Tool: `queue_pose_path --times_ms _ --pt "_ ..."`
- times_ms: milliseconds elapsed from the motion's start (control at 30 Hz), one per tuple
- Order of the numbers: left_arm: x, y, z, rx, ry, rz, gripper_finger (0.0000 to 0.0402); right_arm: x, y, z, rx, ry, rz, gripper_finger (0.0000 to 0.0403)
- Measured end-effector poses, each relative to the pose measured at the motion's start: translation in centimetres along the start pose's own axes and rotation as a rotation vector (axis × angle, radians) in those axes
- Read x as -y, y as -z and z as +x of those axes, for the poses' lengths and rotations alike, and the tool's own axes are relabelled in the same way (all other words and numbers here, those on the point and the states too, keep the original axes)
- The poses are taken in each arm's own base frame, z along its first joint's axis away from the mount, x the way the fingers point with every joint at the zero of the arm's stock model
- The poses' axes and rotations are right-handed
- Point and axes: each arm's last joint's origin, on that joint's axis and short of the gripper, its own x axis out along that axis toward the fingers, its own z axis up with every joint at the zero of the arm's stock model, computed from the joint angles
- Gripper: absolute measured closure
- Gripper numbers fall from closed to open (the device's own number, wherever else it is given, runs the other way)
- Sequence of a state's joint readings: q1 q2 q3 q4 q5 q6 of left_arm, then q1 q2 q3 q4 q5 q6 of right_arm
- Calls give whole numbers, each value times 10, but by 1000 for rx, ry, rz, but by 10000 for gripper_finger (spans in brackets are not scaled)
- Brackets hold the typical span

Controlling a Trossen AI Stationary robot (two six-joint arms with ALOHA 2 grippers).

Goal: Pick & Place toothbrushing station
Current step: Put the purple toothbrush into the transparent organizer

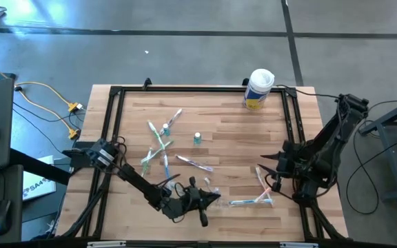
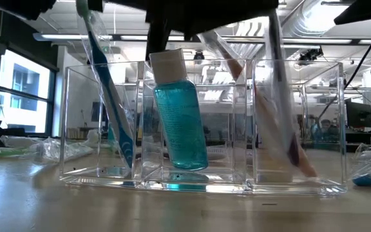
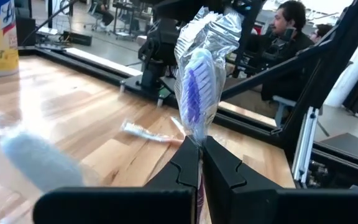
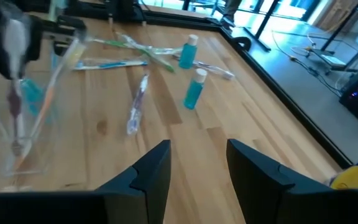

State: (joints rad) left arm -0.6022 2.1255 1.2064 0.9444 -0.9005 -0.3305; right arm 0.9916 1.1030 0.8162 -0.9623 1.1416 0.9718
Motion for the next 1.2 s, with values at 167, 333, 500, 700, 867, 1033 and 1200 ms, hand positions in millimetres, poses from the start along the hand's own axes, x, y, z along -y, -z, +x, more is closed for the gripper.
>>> queue_pose_path --times_ms 167,333,500,700,867,1033,1200 --pt "3 -1 2 1 5 7 401 -4 3 -3 7 -17 -23 254" --pt "3 1 2 -17 18 11 399 -4 2 -4 39 2 -26 254" --pt "2 4 2 -45 14 -14 395 -4 2 -4 53 12 -27 254" --pt "3 5 2 -66 61 -5 393 -4 2 -4 30 -4 -25 254" --pt "4 5 2 -75 81 16 392 -4 2 -4 26 -7 -24 254" --pt "3 5 2 -74 80 43 392 -4 3 -4 22 -10 -24 254" --pt "3 5 2 -74 76 44 380 -4 3 -4 18 -12 -24 254"
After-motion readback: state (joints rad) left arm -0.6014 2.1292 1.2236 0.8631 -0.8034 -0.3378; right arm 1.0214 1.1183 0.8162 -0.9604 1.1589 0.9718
